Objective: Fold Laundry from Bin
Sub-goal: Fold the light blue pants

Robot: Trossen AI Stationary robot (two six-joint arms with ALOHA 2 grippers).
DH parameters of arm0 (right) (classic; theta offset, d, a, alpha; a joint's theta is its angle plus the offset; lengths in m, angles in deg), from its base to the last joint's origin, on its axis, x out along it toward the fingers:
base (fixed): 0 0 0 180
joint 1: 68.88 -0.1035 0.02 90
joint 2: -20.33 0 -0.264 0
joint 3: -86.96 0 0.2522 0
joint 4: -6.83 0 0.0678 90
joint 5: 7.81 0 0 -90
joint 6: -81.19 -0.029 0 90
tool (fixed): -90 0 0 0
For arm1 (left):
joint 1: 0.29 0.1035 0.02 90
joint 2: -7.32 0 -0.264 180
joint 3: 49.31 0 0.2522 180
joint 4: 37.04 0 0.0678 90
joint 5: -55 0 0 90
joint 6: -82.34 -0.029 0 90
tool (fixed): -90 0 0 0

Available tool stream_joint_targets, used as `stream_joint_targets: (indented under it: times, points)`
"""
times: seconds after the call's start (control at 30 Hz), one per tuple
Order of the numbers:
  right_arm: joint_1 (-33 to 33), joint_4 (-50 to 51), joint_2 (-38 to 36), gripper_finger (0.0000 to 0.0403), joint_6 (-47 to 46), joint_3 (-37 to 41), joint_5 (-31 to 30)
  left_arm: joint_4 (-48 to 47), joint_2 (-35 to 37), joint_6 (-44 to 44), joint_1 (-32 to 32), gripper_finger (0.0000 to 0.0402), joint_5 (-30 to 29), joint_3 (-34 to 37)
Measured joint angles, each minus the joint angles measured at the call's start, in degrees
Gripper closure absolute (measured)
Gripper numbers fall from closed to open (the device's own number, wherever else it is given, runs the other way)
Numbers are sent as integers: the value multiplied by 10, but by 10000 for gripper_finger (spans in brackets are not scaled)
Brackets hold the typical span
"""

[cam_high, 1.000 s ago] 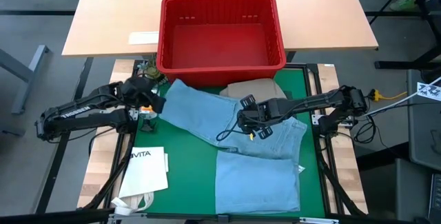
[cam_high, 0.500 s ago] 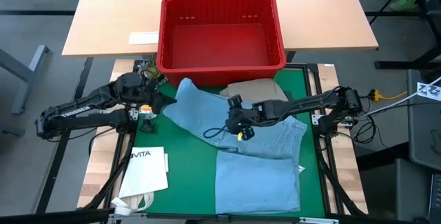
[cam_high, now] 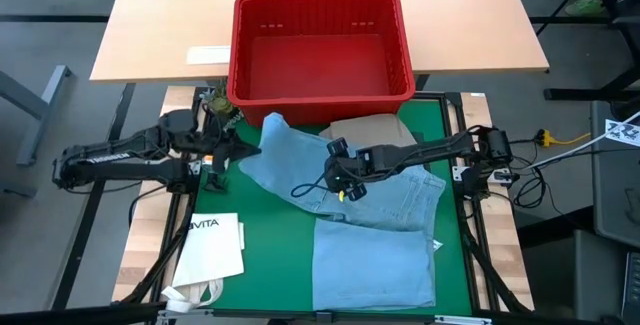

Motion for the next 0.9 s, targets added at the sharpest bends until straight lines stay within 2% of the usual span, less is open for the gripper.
stream_joint_targets:
  times: [0.27, 0.5, 0.67, 0.9]
  points:
    - [1, 29, -9, 198, 0, -12, 0, 31, -3, 1, -47, 401, -51, 0]
    - [1, 81, -67, 198, 0, -44, -2, 123, -23, 0, -79, 401, -74, -1]
    - [0, 106, -128, 198, -19, -50, -2, 199, -69, -8, -100, 401, -78, -1]
    - [0, 140, -213, 198, -73, -50, -1, 337, -183, -19, -121, 401, -108, -1]
